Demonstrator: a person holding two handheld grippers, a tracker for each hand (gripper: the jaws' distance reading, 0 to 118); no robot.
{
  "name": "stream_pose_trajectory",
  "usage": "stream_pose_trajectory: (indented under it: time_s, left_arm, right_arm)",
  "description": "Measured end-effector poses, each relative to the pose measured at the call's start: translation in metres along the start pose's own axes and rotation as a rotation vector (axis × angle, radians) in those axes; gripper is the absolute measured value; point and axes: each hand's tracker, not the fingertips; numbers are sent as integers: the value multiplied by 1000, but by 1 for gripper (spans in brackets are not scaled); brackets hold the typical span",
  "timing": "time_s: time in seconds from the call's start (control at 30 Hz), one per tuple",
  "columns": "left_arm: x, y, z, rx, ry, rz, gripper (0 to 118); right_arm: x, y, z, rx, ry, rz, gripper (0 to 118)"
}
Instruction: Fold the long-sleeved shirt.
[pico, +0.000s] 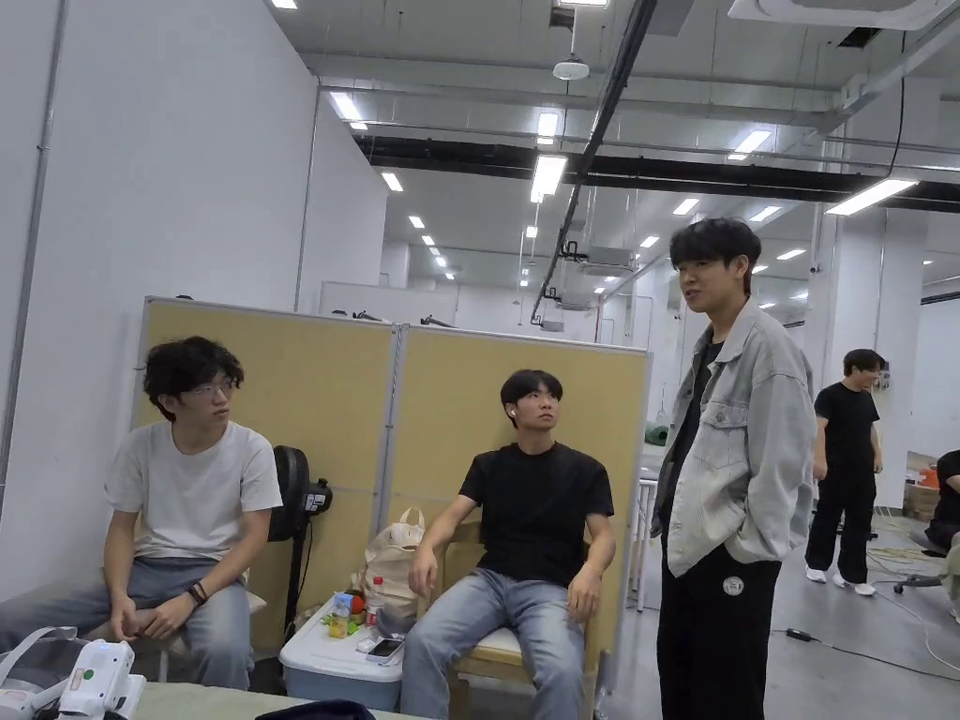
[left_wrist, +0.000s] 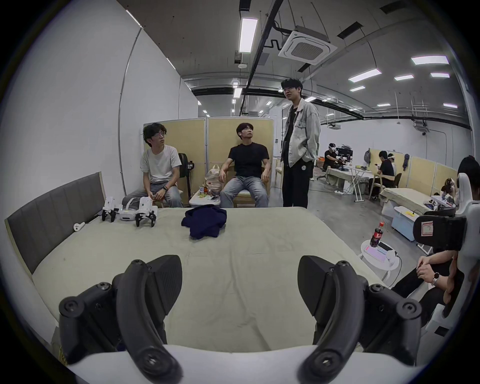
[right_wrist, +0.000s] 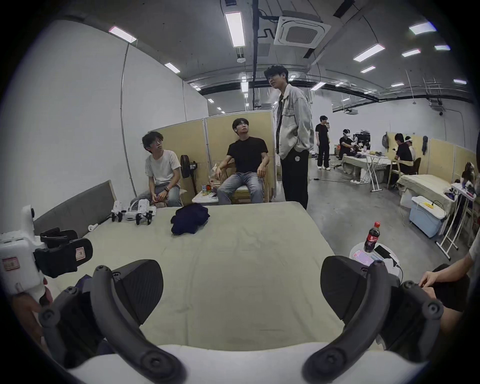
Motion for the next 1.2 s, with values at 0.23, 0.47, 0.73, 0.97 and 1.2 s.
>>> stream_pose_trajectory:
  time_s: [0.23, 0.47, 0.73, 0.97, 1.2]
  left_arm:
    - [0, 1, -3, -11, -1, -4, 93]
    - [0, 3, -5, -18, 5, -23, 93]
    - [0, 4, -12, -31, 11, -40, 93]
    - [0, 4, -15, -39, 13, -31, 93]
    - [-1, 2, -17, -41, 27, -19, 93]
  right_arm:
    - [-5, 4, -5, -10, -8, 5, 118]
    - [-4, 4, -16, -21, -10, 10, 118]
    - [-4, 1, -25, -45, -9, 12, 118]
    - [-4, 4, -24, -49, -15, 6, 118]
    - [-7, 2, -24, -60, -32, 31, 118]
